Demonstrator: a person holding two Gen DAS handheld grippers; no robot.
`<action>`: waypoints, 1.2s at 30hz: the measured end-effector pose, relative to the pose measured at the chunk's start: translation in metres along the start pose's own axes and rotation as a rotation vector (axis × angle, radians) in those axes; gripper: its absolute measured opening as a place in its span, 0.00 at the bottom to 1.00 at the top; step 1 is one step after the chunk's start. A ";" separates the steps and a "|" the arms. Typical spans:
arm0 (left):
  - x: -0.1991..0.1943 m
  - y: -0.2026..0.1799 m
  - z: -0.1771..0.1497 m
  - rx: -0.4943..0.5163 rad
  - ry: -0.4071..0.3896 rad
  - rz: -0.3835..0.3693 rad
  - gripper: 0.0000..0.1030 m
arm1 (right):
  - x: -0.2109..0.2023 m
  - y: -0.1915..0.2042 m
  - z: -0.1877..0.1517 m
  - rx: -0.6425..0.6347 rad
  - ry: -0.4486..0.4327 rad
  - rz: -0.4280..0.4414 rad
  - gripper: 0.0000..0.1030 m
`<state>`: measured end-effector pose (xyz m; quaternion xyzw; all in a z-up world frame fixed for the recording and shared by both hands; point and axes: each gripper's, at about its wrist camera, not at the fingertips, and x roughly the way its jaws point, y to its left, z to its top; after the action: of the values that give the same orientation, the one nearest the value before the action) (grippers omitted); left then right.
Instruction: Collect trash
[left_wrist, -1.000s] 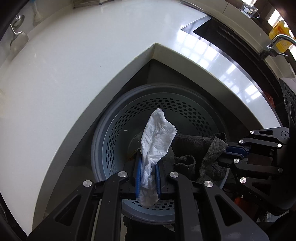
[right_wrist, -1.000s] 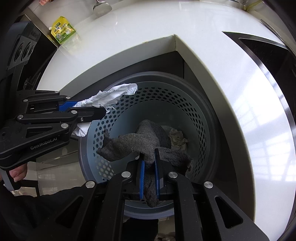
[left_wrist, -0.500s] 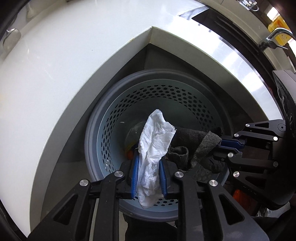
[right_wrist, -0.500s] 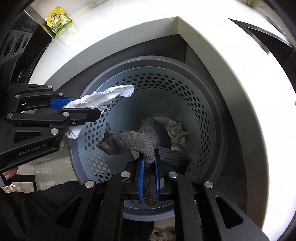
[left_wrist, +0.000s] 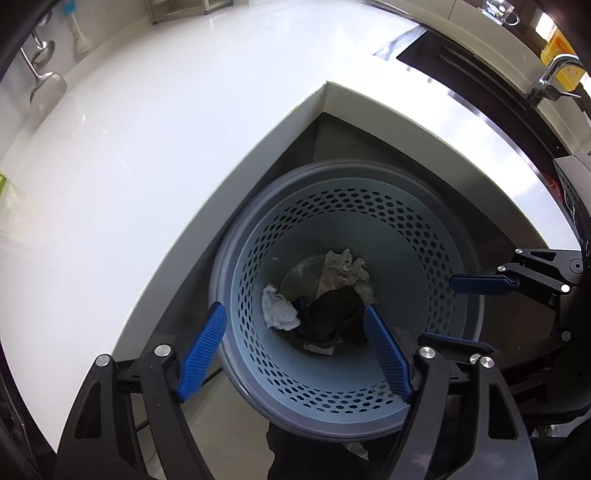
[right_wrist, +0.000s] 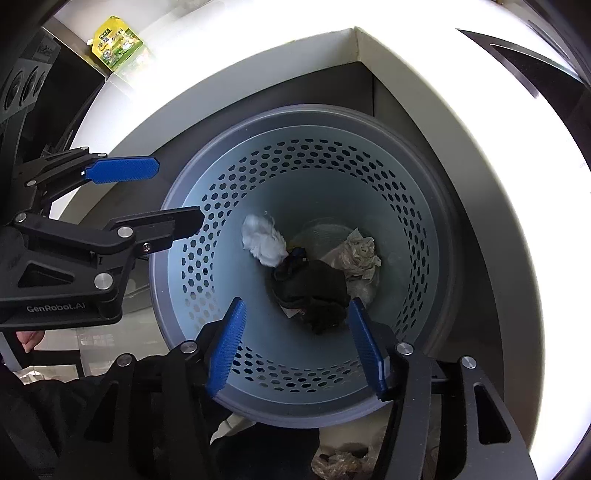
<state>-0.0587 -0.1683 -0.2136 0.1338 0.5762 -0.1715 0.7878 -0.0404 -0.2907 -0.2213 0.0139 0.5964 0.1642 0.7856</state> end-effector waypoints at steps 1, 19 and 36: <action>-0.004 0.001 0.000 0.001 -0.012 0.007 0.80 | -0.005 0.000 0.000 0.008 -0.005 -0.002 0.59; -0.068 0.020 -0.002 -0.070 -0.086 -0.010 0.94 | -0.092 0.010 -0.012 0.032 -0.127 -0.088 0.66; -0.115 0.024 -0.001 -0.104 -0.151 -0.027 0.94 | -0.113 0.012 -0.017 0.029 -0.174 -0.103 0.68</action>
<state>-0.0814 -0.1328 -0.1042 0.0716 0.5249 -0.1615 0.8326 -0.0855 -0.3130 -0.1184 0.0088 0.5281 0.1131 0.8416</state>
